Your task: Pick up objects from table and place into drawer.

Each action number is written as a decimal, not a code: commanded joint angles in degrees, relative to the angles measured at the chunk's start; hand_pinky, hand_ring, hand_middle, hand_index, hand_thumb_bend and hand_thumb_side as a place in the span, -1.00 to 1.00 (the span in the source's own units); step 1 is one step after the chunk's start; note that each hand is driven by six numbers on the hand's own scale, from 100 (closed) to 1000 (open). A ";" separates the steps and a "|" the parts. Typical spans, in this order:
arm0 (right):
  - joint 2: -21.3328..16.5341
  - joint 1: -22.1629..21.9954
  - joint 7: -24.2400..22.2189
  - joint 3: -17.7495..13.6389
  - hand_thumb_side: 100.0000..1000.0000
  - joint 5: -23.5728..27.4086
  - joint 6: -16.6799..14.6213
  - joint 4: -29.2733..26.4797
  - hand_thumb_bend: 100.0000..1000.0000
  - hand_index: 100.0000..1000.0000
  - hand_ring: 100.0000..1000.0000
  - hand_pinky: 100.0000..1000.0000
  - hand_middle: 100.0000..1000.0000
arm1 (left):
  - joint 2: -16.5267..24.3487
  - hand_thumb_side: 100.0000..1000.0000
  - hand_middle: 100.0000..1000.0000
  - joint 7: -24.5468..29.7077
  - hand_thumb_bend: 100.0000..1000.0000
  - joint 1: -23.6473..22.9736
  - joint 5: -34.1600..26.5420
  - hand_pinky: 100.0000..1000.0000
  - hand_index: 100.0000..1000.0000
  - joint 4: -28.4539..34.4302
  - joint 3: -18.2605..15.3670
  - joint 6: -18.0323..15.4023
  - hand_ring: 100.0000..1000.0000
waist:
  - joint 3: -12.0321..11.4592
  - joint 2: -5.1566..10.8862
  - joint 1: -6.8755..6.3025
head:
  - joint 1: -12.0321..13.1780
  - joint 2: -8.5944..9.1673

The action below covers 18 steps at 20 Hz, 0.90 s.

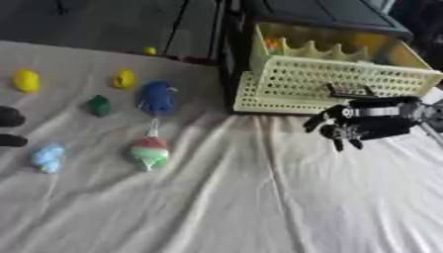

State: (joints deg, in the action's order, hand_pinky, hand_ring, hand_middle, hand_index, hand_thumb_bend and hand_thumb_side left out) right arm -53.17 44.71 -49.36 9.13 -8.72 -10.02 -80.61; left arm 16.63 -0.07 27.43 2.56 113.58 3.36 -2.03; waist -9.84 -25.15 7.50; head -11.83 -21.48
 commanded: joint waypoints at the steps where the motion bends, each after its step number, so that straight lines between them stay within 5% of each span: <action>1: -1.34 1.18 0.10 -1.22 1.00 0.10 -0.08 0.10 -1.00 0.92 -0.03 -0.49 0.72 | 0.30 0.93 0.26 0.27 -1.00 0.78 -0.24 0.22 0.91 1.02 -0.04 -0.14 0.42 | -0.09 1.05 -0.22 | -0.49 1.05; 18: -1.61 2.41 0.93 -1.14 1.00 0.22 -0.40 -0.53 -1.00 0.89 -0.06 -0.51 0.69 | 0.19 0.94 0.26 1.47 -1.00 0.92 -0.41 0.22 0.92 1.02 0.40 0.20 0.42 | -0.81 0.47 0.64 | -1.24 1.60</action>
State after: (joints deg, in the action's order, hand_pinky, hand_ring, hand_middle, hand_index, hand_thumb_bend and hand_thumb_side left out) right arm -53.12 45.95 -48.76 9.15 -8.43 -10.40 -80.50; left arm 16.62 1.20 27.64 2.50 113.58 3.72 -1.74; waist -10.64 -25.80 8.40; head -12.78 -20.76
